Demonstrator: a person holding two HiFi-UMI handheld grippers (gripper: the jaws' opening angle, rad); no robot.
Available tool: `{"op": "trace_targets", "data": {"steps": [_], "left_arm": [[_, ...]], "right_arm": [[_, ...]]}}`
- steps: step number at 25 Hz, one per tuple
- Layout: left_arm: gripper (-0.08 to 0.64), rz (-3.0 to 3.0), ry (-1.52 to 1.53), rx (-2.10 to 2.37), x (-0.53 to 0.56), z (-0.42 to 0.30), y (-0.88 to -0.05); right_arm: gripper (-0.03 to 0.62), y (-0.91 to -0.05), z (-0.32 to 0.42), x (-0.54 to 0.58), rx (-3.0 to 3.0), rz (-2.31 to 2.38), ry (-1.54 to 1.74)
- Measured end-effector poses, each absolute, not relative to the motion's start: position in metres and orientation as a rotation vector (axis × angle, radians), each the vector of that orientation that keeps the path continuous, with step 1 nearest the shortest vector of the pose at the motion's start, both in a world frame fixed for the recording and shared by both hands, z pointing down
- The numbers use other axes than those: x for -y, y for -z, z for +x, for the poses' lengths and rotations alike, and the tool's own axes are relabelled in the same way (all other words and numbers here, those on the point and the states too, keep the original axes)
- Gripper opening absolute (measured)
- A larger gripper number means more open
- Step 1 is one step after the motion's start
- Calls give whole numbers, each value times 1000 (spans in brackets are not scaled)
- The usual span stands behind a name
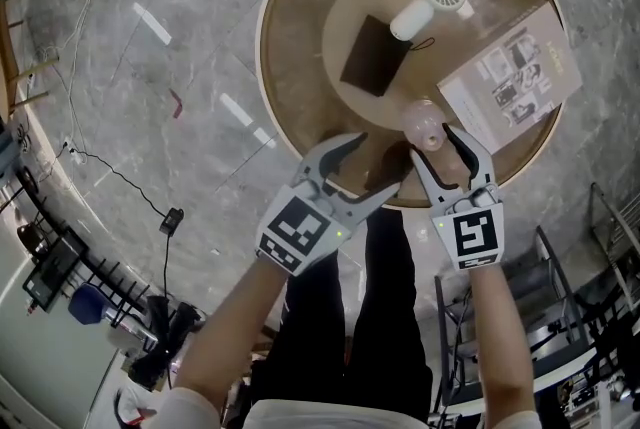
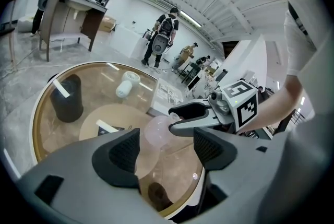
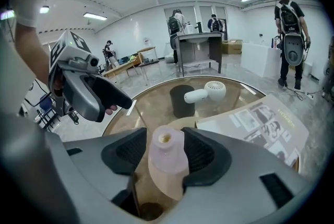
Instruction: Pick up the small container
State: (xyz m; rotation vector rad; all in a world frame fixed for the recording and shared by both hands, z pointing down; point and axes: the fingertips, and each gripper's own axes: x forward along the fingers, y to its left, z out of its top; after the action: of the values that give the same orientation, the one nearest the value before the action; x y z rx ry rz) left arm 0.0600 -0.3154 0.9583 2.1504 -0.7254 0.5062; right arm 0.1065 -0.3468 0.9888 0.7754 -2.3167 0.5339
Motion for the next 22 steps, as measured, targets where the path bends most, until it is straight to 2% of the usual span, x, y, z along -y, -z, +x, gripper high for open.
{"op": "trace_targets", "data": {"steps": [9, 13, 15, 22], "left_arm": [[333, 2086, -451, 718, 318, 59, -971], [336, 2008, -390, 702, 316, 57, -976], [373, 1974, -352, 682, 316, 56, -979], [379, 1853, -171, 602, 320, 57, -977]], "right_arm": [[152, -993, 102, 348, 2334, 767, -300], [150, -995, 103, 345, 2312, 765, -325], [150, -994, 102, 347, 2311, 767, -334], [150, -986, 98, 349, 2345, 707, -375]]}}
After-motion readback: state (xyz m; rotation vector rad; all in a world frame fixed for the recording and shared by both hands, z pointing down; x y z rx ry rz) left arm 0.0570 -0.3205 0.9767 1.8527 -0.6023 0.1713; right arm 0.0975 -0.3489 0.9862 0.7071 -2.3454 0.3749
